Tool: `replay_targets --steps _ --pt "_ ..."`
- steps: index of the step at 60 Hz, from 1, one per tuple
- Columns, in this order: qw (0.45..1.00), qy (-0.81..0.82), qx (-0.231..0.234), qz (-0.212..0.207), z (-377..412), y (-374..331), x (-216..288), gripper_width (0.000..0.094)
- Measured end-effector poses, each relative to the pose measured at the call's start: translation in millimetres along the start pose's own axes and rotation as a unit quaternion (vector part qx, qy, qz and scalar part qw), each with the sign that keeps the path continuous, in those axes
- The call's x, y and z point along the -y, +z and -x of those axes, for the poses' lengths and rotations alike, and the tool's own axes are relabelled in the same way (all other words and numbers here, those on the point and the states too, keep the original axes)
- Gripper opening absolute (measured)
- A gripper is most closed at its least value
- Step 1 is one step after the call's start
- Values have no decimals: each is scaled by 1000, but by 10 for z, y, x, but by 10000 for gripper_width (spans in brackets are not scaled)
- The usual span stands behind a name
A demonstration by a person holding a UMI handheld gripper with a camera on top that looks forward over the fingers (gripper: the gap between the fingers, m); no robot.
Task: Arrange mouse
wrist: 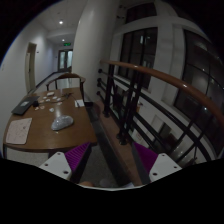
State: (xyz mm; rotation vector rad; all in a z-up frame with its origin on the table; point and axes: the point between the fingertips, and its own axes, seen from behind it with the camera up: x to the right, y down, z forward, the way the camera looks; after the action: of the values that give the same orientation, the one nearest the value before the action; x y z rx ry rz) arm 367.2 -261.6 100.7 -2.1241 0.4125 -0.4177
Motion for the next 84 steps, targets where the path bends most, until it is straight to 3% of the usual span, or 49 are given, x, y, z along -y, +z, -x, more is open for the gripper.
replay_targets --steps 9,19,26,39,58,73,81,84 --pt "1000 -6 1 -15 176 55 80 831" --pt "999 13 29 -42 979 51 176 846" --pt "999 4 43 -9 1547 308 63 846" --pt "995 14 96 0 2373 853 88 846" --pt "991 16 128 35 2846 1551 87 844" --pt "991 -10 124 44 2947 2030 356 857" --pt "992 -11 123 42 2967 2243 493 799" --pt "992 -13 121 38 2971 2297 526 643"
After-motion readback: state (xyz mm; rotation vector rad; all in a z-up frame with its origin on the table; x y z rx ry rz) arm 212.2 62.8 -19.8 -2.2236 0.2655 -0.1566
